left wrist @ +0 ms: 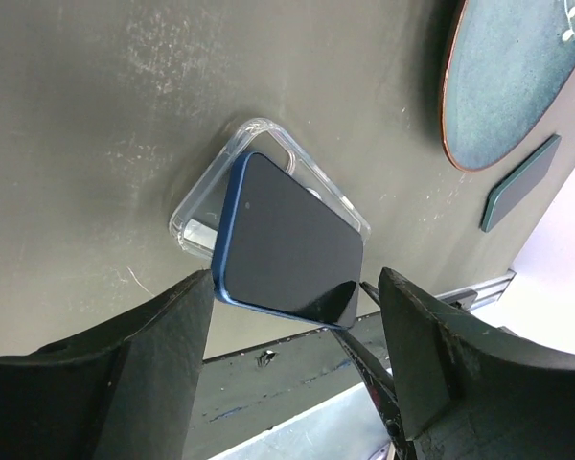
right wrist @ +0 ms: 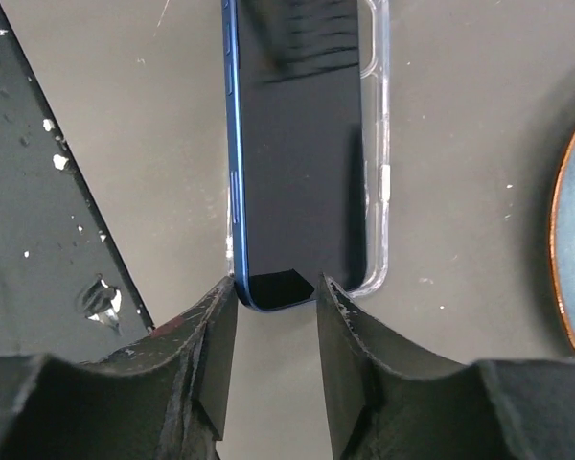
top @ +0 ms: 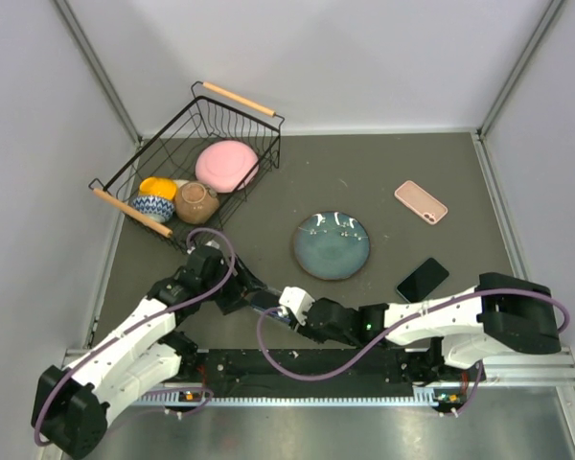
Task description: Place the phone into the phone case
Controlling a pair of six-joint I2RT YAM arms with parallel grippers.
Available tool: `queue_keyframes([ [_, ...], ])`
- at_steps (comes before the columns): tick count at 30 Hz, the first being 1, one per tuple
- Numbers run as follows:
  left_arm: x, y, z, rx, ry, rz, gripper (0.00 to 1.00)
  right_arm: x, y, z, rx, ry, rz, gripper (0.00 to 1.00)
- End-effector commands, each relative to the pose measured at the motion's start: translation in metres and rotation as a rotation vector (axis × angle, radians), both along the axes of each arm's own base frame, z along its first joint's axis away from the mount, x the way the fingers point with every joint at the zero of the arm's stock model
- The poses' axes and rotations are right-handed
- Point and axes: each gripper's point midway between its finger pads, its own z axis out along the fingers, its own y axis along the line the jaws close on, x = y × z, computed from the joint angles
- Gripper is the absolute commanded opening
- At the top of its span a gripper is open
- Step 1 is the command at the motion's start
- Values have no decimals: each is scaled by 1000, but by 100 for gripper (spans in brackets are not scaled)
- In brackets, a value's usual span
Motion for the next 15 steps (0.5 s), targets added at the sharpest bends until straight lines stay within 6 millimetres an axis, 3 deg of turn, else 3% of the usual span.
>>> queue_keyframes([
  [1, 5, 2, 3, -9, -55, 27, 73, -7, 13, 11, 56, 34, -13, 39],
  [10, -1, 7, -3, 29, -58, 14, 73, -11, 15, 14, 80, 79, -37, 50],
  [15, -1, 21, -4, 105, -62, 45, 72, -6, 18, 27, 123, 118, -56, 78],
])
